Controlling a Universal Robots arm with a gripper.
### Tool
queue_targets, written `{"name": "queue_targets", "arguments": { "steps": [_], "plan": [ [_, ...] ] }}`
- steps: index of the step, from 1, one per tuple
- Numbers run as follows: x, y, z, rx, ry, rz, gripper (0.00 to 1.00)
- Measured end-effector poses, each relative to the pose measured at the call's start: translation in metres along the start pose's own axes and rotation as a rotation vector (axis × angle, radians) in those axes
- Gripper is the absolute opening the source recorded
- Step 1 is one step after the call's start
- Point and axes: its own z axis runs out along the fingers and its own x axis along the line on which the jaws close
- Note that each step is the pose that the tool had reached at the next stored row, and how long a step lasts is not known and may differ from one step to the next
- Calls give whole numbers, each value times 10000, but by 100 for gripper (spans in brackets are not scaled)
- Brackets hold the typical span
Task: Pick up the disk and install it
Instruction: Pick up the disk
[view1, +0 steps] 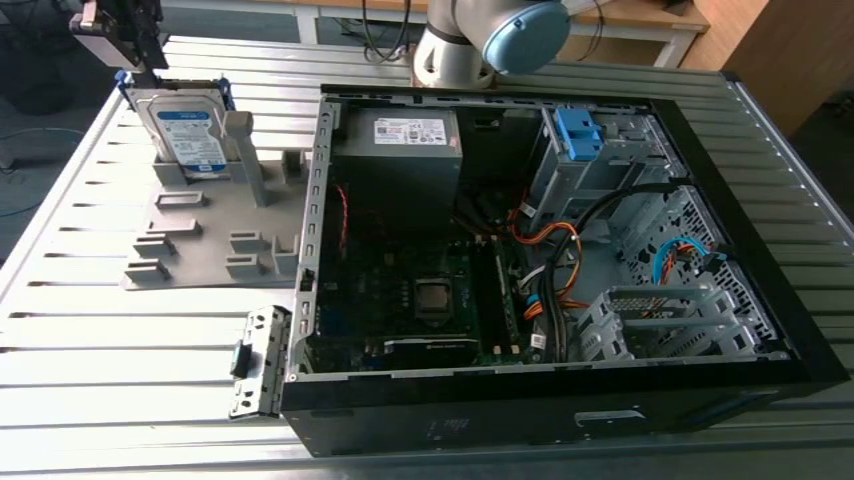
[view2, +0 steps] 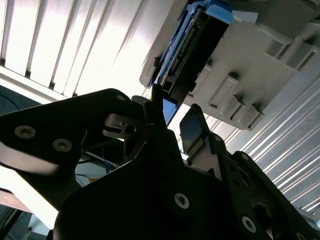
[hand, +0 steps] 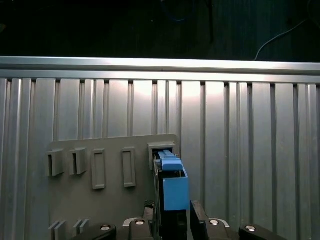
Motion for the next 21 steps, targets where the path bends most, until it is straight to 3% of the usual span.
{"name": "queue_targets", "arguments": {
  "steps": [5, 8, 10, 15, 21],
  "plan": [
    [0, 0, 0, 0, 0, -1, 42],
    [0, 0, 0, 0, 0, -1, 54],
    [0, -1, 6, 3, 4, -4, 54],
    [2, -1, 49, -16, 140, -446, 54],
    [-26, -8, 158, -18, 155, -513, 54]
  ]
}}
